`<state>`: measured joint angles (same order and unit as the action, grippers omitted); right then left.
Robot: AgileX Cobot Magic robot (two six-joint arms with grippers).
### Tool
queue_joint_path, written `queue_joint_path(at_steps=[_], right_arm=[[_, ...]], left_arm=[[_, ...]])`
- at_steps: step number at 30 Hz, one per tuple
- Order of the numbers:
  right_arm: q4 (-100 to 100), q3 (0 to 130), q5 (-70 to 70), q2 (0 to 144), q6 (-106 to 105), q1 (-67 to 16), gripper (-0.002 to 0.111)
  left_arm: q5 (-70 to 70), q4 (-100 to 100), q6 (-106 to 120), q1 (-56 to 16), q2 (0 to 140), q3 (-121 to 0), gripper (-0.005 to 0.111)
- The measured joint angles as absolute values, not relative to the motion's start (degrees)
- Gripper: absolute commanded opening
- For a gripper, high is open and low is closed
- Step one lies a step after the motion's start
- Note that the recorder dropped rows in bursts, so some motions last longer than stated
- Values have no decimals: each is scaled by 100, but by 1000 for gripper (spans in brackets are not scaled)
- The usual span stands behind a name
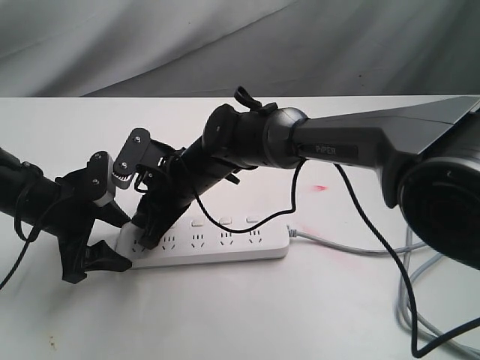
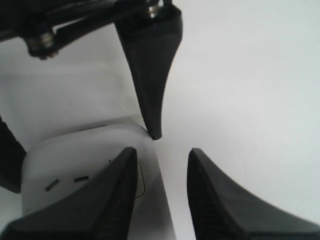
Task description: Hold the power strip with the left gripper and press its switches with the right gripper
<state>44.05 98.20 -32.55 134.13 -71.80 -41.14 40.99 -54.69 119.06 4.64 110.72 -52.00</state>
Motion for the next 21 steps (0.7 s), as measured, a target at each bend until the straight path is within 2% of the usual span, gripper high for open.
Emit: queue_joint_path(at_steps=[21], right_arm=[[4288, 9885, -3433, 13483, -7432, -4114, 32]], left_arm=[[4099, -5469, 11906, 464, 11072, -5200, 61]])
